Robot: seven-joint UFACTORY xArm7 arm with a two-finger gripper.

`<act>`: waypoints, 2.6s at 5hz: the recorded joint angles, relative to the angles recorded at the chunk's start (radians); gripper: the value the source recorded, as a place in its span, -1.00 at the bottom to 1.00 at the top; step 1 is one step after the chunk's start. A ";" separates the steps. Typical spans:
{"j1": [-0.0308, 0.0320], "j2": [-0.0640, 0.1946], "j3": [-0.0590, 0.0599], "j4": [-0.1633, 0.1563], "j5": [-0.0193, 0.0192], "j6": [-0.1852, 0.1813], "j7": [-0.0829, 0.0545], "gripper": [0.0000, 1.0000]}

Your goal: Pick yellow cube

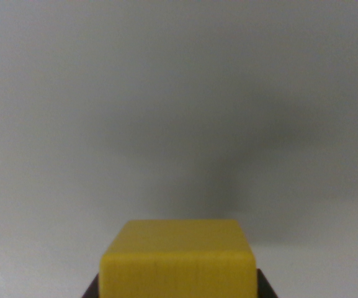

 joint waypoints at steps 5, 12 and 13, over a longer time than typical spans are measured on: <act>0.0011 -0.038 -0.001 0.078 -0.0081 0.115 0.008 1.00; 0.0023 -0.081 -0.001 0.168 -0.0175 0.249 0.017 1.00; 0.0027 -0.096 -0.002 0.198 -0.0207 0.293 0.020 1.00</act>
